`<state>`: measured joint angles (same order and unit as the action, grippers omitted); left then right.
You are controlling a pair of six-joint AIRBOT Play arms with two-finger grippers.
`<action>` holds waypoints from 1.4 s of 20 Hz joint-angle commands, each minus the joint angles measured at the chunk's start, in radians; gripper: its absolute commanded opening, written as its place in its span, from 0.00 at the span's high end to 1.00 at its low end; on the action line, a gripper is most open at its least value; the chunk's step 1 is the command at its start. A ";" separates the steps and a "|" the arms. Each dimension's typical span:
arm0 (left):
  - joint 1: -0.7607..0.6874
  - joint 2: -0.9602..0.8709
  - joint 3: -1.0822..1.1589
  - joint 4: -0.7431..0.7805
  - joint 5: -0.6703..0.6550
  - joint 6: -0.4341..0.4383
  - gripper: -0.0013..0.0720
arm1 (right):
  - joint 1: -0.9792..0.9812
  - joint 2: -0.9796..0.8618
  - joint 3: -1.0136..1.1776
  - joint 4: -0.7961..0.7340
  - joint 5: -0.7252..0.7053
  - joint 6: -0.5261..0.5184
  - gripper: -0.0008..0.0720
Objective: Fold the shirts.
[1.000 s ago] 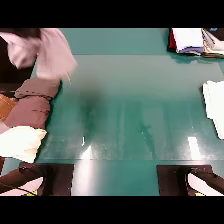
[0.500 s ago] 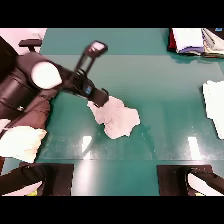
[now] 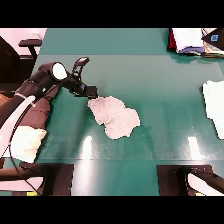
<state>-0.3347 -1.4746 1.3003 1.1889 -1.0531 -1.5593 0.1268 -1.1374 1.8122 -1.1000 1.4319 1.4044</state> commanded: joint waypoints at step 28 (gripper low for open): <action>0.057 0.073 0.020 -0.063 0.027 0.075 0.95 | 0.286 -0.285 -0.843 0.322 -0.399 -0.097 0.97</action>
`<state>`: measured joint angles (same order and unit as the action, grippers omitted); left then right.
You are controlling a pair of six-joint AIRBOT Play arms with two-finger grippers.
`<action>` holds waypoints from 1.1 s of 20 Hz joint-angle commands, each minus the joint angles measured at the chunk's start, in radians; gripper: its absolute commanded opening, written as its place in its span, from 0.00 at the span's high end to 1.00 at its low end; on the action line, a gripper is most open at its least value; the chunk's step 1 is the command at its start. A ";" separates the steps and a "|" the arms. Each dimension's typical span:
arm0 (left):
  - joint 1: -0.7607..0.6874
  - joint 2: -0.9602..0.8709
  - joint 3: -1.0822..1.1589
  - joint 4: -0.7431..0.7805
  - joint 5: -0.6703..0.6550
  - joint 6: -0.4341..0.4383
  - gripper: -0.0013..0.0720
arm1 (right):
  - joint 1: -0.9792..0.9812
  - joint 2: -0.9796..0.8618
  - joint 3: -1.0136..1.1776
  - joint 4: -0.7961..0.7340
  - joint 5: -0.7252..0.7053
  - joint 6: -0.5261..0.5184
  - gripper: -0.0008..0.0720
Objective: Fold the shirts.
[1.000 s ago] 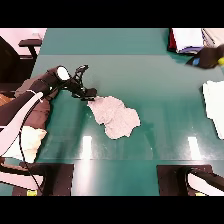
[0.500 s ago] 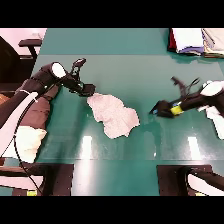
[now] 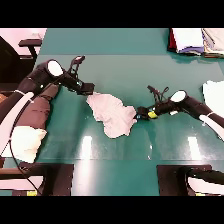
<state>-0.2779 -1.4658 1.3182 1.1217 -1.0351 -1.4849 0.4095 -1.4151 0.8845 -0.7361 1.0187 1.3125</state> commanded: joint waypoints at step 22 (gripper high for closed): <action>-0.392 0.384 0.077 0.086 -0.238 -0.010 0.95 | -0.281 0.195 0.896 -0.425 0.588 0.146 0.98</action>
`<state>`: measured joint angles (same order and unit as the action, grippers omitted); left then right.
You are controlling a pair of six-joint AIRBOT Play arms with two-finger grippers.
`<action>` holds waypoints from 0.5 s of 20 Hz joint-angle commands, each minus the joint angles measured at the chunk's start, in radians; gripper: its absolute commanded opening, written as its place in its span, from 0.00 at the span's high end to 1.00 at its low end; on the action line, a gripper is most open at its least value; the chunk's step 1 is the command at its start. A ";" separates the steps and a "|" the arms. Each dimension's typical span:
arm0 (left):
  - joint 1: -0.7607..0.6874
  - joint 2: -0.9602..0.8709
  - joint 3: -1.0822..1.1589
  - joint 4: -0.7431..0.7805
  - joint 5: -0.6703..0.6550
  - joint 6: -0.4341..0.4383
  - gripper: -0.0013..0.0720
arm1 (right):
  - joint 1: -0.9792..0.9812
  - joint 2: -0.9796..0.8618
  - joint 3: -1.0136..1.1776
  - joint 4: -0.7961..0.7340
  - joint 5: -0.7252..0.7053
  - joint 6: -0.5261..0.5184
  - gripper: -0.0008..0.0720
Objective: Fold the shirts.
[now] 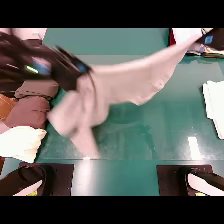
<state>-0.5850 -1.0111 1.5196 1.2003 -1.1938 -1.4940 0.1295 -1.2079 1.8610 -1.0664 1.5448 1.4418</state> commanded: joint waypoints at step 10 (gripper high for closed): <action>0.021 -0.154 -0.312 -0.046 0.023 -0.010 0.24 | -0.002 0.109 -0.477 -0.164 -0.045 0.016 0.97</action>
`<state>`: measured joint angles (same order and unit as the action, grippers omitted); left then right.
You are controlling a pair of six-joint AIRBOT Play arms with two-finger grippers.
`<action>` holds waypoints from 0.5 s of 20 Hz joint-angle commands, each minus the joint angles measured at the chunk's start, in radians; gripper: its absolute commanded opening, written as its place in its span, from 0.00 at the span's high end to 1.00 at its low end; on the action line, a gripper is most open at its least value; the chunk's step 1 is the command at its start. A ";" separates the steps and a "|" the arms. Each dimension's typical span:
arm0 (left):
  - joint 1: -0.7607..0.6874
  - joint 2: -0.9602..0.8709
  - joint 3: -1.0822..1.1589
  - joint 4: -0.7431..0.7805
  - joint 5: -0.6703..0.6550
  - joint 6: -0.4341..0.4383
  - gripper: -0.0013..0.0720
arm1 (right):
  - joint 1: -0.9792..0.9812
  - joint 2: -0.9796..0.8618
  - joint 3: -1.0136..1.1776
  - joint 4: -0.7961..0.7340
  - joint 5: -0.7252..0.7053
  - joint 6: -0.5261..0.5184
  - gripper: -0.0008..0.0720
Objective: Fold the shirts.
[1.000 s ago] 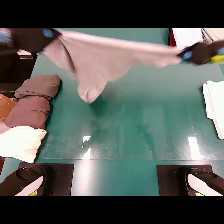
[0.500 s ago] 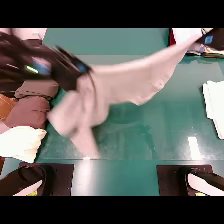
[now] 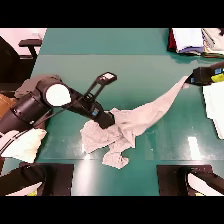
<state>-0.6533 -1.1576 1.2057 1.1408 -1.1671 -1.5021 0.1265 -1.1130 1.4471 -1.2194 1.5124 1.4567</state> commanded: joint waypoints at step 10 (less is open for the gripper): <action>0.363 -0.243 -0.098 -0.045 0.068 0.018 0.24 | 0.001 0.013 -0.074 -0.003 -0.039 0.001 0.97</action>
<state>-0.3180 -1.3216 1.1213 1.1358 -1.1332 -1.4910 0.1265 -1.1004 1.3754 -1.2224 1.4788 1.4574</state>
